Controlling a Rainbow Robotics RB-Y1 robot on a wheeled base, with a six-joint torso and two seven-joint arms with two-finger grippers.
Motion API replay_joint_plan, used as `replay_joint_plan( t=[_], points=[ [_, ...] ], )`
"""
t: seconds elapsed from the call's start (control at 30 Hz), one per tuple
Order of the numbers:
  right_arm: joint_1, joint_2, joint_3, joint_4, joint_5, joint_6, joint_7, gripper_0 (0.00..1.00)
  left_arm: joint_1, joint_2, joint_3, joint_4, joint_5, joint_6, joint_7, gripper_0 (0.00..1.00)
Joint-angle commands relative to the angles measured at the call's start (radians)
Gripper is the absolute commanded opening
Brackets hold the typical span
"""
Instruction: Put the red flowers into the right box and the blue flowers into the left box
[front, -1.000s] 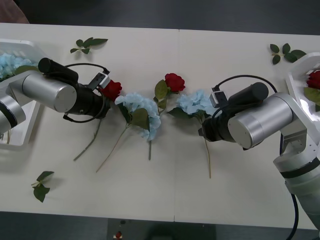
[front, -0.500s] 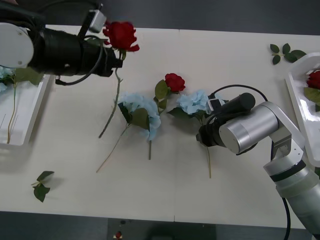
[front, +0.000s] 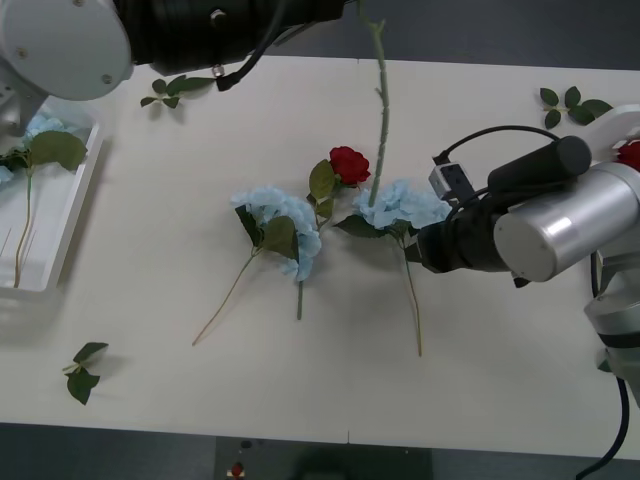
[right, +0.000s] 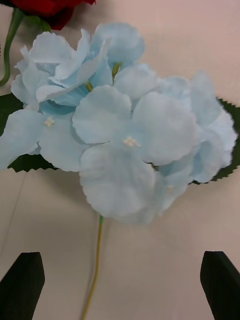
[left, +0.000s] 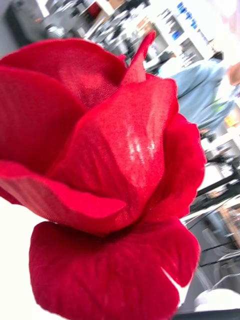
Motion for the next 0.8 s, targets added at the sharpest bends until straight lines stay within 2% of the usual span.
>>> replay_joint_plan(
  t=[0.03, 0.3, 0.6, 0.8],
  points=[
    [0.004, -0.022, -0.131, -0.056, -0.103, 0.049, 0.184, 0.91, -0.08, -0.139, 0.029, 0.038, -0.101, -0.009, 0.036, 0.0],
    [0.004, -0.022, -0.378, -0.07, -0.327, 0.173, 0.428, 0.91, -0.118, -0.343, 0.037, 0.125, -0.268, -0.009, 0.043, 0.0],
    [0.004, -0.022, -0.685, -0.069, -0.571, 0.431, 0.654, 0.91, -0.12, -0.401, 0.037, 0.131, -0.287, -0.009, 0.051, 0.0],
    [0.002, -0.036, -0.81, -0.069, -0.706, 0.469, 0.773, 0.91, -0.12, -0.406, 0.035, 0.131, -0.285, -0.009, 0.053, 0.0]
  ],
)
